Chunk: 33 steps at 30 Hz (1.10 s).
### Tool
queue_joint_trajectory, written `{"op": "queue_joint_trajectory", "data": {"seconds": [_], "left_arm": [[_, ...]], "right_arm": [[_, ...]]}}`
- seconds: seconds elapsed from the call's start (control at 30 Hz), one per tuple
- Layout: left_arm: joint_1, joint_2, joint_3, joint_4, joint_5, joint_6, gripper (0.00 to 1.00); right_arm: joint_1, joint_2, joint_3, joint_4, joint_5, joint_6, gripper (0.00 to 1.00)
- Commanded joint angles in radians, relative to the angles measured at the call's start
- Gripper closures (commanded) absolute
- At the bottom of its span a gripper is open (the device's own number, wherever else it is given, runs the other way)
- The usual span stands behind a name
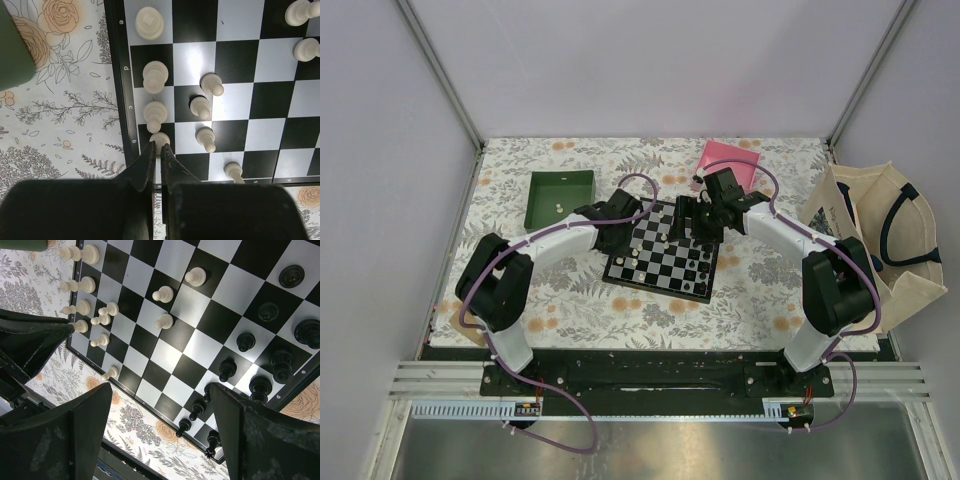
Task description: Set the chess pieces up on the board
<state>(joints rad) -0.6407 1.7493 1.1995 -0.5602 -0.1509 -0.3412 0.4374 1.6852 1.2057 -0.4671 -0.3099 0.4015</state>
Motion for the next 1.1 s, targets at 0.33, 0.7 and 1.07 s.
{"op": "queue_joint_trajectory", "data": {"seconds": [0.33,0.7,1.07], "left_arm": [[-0.005,0.009,0.005,-0.018,-0.032,0.001,0.77],[-0.004,-0.154,0.021,-0.03,-0.087,0.011,0.52],[0.183,-0.149,0.132,0.009,-0.127,0.08,0.38]], "right_arm": [[-0.005,-0.005,0.023,0.021,-0.029,0.005,0.11],[-0.005,-0.007,0.018,0.019,-0.024,0.005,0.11],[-0.005,-0.021,0.014,0.015,-0.023,0.003,0.11]]}}
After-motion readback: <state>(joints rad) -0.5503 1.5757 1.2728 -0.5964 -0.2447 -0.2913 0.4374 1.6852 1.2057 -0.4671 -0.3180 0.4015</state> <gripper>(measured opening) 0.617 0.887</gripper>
